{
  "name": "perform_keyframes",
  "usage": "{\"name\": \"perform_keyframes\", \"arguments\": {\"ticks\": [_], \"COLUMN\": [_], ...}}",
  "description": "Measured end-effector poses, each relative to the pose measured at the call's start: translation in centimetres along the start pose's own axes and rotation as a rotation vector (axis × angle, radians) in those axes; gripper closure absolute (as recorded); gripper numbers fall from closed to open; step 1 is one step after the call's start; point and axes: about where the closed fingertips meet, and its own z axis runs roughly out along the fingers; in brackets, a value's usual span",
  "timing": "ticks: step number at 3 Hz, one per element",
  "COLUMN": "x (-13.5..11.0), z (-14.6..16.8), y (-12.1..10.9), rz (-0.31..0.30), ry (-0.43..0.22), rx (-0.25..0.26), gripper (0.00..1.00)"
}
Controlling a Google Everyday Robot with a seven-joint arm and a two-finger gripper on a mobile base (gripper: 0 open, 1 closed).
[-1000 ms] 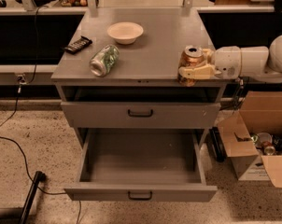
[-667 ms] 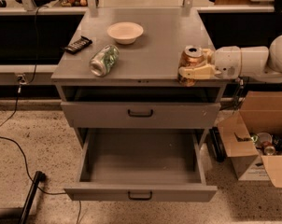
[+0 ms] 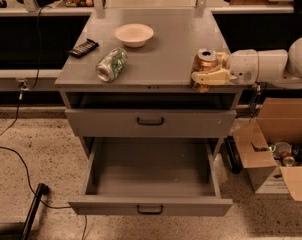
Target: Place orange can into middle drawer
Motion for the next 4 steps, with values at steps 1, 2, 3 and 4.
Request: {"name": "perform_keyframes", "arguments": {"ticks": [1, 2, 3, 4], "x": [-0.01, -0.01, -0.01, 0.15], "z": [0.00, 0.00, 0.01, 0.33], "y": [0.00, 0.00, 0.00, 0.06], "rz": [0.000, 0.000, 0.000, 0.011], "ry": [0.000, 0.000, 0.000, 0.010], "rx": [0.000, 0.000, 0.000, -0.011], "gripper": [0.58, 0.35, 0.11, 0.23]}}
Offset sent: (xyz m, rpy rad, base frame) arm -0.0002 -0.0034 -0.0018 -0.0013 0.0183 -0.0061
